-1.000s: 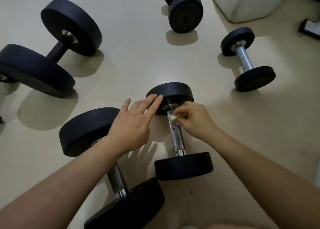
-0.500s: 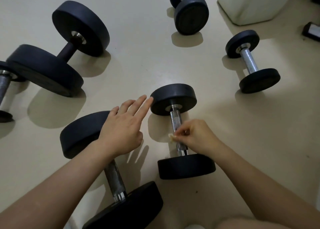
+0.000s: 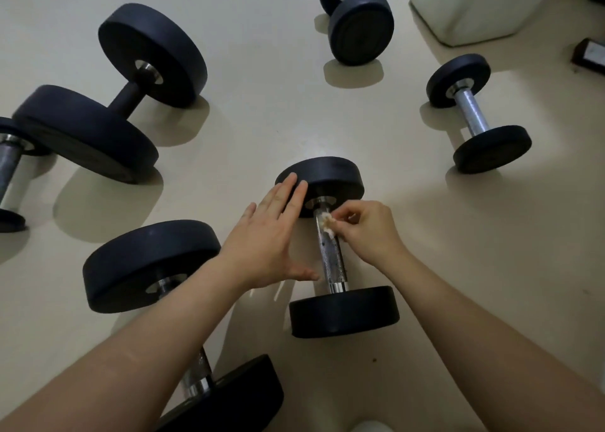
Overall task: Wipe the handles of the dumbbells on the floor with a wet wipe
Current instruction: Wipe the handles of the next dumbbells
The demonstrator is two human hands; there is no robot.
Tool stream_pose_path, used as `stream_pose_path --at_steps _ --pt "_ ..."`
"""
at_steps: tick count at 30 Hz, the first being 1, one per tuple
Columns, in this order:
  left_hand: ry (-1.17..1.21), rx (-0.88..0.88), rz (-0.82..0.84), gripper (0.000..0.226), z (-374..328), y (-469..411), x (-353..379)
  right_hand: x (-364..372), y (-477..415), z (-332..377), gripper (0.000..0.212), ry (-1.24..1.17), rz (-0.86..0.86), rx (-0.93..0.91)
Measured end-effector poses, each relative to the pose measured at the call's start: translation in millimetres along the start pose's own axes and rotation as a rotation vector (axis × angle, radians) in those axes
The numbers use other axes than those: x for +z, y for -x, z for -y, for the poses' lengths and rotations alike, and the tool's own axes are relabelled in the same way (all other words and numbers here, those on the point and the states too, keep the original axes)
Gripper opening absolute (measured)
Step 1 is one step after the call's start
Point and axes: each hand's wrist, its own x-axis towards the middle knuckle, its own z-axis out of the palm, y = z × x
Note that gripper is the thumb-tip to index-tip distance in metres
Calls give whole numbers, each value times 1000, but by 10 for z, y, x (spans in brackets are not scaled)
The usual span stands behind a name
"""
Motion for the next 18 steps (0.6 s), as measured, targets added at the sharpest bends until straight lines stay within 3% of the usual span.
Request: stream_pose_path --at_steps 3,4,7,8,12,16,18 --pt "26 -39 -11 118 129 105 6 -43 294 4 13 -14 318 53" --pt "29 -62 -6 113 158 148 13 -14 297 35 12 15 343 37" --pt "-23 -123 -19 98 214 252 -21 144 -10 174 7 13 82 -48" --pt "-44 -133 -56 91 233 257 -61 185 -67 198 9 13 73 -49" --pt "-67 -97 -168 82 303 269 -212 249 233 198 12 79 445 -48" --pt "-36 -161 -105 86 451 384 -201 483 -16 349 2 -4 118 -122" --pt "7 -199 -100 83 510 417 -215 552 47 353 8 5 195 -133"
